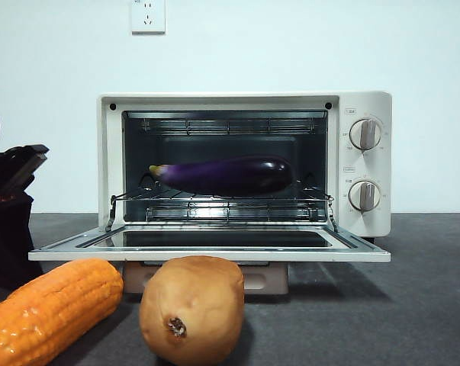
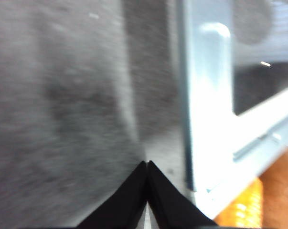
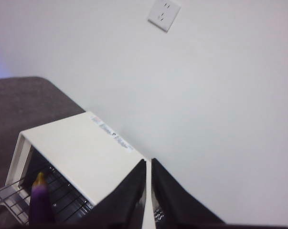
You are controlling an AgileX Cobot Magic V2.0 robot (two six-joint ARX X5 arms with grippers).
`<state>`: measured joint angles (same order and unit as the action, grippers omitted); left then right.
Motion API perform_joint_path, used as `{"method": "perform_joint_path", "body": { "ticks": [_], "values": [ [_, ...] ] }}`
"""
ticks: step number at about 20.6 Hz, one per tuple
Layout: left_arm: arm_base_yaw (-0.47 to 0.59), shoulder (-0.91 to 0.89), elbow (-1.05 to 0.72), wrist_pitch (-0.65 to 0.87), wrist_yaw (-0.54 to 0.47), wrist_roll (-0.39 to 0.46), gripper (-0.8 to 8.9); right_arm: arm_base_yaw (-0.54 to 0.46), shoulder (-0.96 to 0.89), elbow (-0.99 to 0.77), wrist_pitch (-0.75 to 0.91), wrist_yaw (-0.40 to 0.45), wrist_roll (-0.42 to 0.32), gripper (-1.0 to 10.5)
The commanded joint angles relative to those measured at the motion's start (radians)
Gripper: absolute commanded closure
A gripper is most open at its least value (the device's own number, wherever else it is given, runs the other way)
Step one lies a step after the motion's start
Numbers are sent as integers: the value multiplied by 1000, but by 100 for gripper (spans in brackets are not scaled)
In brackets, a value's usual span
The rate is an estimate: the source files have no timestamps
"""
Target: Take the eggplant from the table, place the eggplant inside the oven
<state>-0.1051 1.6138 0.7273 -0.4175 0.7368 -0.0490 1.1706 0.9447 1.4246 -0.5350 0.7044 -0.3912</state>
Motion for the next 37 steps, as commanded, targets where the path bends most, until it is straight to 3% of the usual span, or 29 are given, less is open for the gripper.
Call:
{"method": "perform_joint_path", "body": {
  "ticks": [1, 16, 21, 34, 37],
  "values": [
    [9, 42, 5, 28, 112, 49, 810, 13, -8, 23, 3, 3, 14, 941],
    [95, 60, 24, 113, 446, 44, 810, 13, -39, 23, -62, 3, 45, 941],
    [126, 60, 80, 114, 449, -3, 810, 13, -38, 23, -91, 2, 57, 941],
    [109, 58, 364, 121, 453, -126, 810, 12, -37, 23, -221, -8, 177, 941],
    [108, 36, 402, 118, 409, -134, 809, 11, -34, 20, -259, -8, 213, 941]
  ]
}}
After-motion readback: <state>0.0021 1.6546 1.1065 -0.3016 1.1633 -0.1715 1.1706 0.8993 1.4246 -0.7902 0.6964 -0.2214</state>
